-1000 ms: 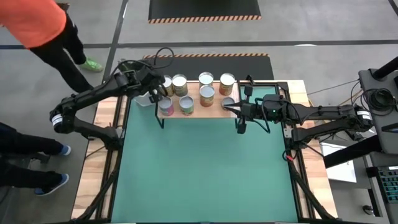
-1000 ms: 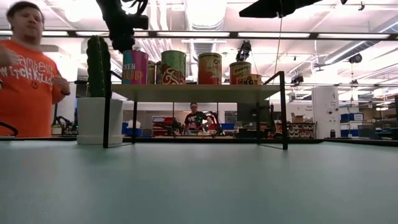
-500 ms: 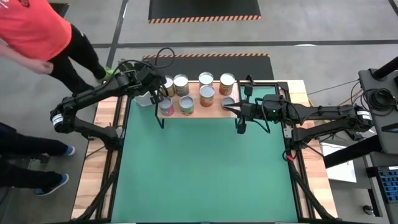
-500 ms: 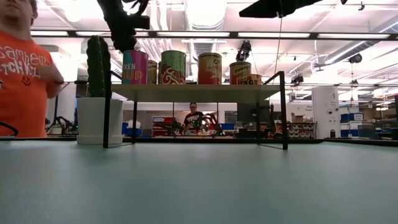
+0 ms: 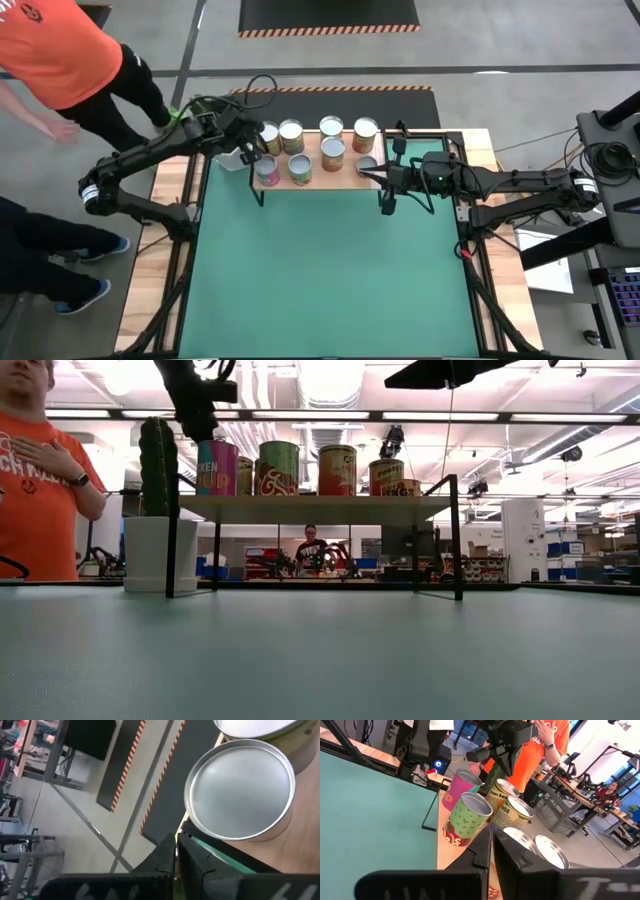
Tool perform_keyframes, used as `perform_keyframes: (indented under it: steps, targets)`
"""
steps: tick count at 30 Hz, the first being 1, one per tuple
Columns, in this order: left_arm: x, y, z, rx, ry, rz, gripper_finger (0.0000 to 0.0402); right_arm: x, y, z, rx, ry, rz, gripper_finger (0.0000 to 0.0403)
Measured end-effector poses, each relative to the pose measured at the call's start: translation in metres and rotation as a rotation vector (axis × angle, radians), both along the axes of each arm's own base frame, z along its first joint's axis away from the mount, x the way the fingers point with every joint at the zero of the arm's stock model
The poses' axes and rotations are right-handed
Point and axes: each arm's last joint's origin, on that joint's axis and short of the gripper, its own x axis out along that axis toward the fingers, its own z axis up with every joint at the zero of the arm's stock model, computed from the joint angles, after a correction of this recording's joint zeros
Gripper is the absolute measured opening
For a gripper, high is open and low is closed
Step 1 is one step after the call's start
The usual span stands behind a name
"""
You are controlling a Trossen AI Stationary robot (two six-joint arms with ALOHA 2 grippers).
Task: Pick and place cans onto a shelf
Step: Adjust the canned goods on the shelf
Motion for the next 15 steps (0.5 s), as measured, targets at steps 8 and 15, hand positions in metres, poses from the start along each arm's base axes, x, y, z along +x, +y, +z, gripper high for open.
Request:
perform_keyframes:
  steps: [8, 15]
  targets:
    - [-0.008, -0.01, 0.014, -0.091, -0.204, -0.052, 0.0, 0.0, 0.0, 0.0, -0.001, 0.001, 0.0, 0.0009]
    - [-0.008, -0.023, 0.021, -0.235, -0.375, -0.192, 0.0, 0.0, 0.0, 0.0, -0.002, 0.001, 0.0, 0.0009]
